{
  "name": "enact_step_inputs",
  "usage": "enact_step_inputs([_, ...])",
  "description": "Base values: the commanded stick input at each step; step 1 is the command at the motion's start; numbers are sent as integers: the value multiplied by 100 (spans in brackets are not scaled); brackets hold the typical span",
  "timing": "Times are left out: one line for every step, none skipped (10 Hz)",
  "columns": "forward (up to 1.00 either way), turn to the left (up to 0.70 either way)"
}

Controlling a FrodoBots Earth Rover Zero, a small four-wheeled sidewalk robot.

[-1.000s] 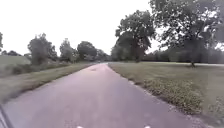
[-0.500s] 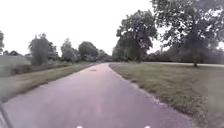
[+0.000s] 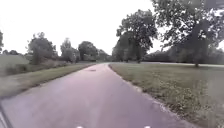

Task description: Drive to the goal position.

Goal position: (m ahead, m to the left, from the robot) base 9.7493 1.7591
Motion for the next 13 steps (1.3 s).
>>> enact_step_inputs([70,10])
enact_step_inputs([70,13])
enact_step_inputs([70,1])
enact_step_inputs([70,0])
enact_step_inputs([70,0])
enact_step_inputs([70,0])
enact_step_inputs([70,0])
enact_step_inputs([70,0])
enact_step_inputs([70,0])
enact_step_inputs([70,0])
enact_step_inputs([70,0])
enact_step_inputs([70,0])
enact_step_inputs([70,0])
